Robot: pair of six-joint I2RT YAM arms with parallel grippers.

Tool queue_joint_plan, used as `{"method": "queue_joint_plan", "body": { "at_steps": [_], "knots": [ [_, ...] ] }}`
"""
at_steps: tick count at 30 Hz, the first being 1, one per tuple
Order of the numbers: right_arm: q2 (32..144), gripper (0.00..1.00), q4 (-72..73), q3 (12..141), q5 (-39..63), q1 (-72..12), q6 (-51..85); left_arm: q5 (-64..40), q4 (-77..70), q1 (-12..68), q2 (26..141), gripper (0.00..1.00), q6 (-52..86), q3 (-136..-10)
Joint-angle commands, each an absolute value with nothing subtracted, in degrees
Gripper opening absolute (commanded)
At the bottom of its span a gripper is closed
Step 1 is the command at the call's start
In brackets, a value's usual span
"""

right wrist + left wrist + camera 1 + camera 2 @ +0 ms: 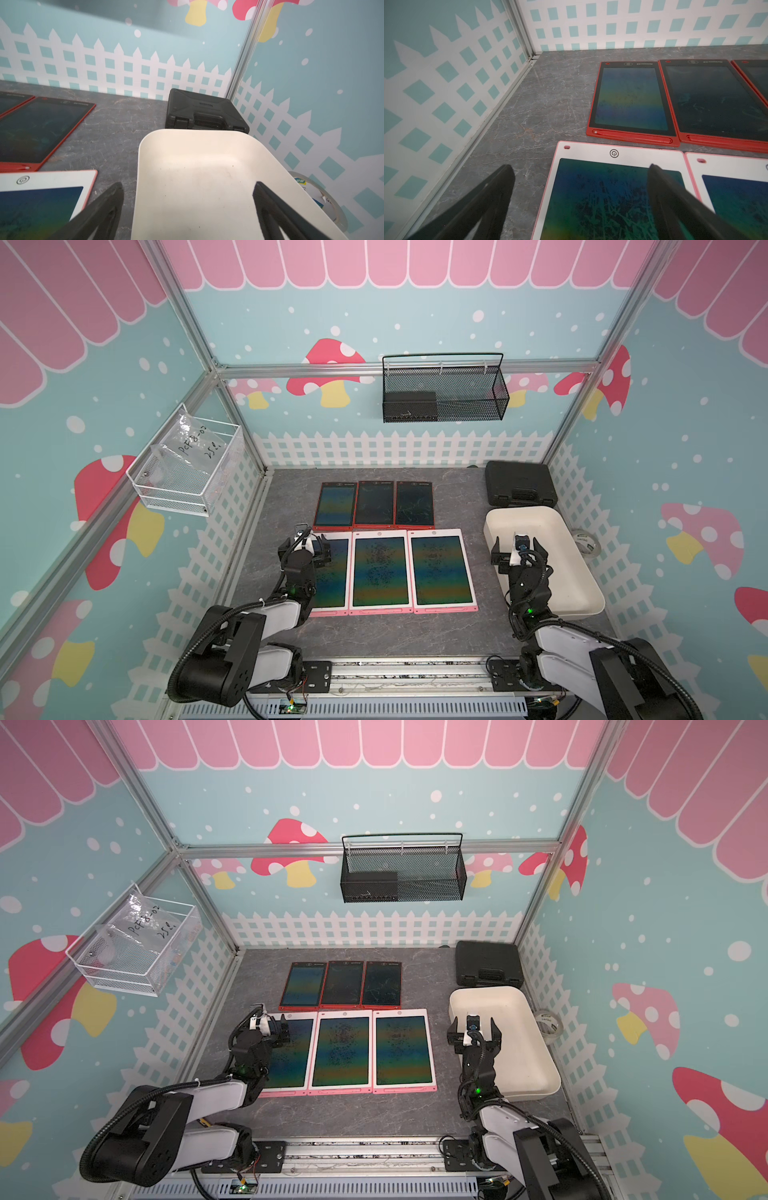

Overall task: Take out the writing tablet from the storage box
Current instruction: Reset both arms

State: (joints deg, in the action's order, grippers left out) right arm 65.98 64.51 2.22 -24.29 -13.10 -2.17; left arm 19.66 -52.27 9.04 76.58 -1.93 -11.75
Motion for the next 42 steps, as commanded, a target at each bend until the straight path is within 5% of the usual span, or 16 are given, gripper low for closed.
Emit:
{"method": "queue_joint_plan", "body": {
  "at_steps": [1,15,22,42],
  "knots": [
    [69.4,0.99,77.4,0.9,-24.1,-12.8,-5.8,11.7,-64.9,7.5,80.5,0.99,-3.0,-11.7],
    [90.9,0.99,106.9,-1.2,-19.3,-12.1,-11.7,10.7,-63.1,6.1,88.1,1.0,-2.5,-16.5],
    [86.8,0.99,83.7,6.7,-5.6,-3.8,-4.8,19.3,-53.7,5.9,88.0,1.0,1.2,-20.8],
    [87.7,0.99,80.9,9.1,-6.7,-2.7,-2.9,19.3,-54.9,5.8,88.5,0.99,1.0,-20.7]
  ]
}}
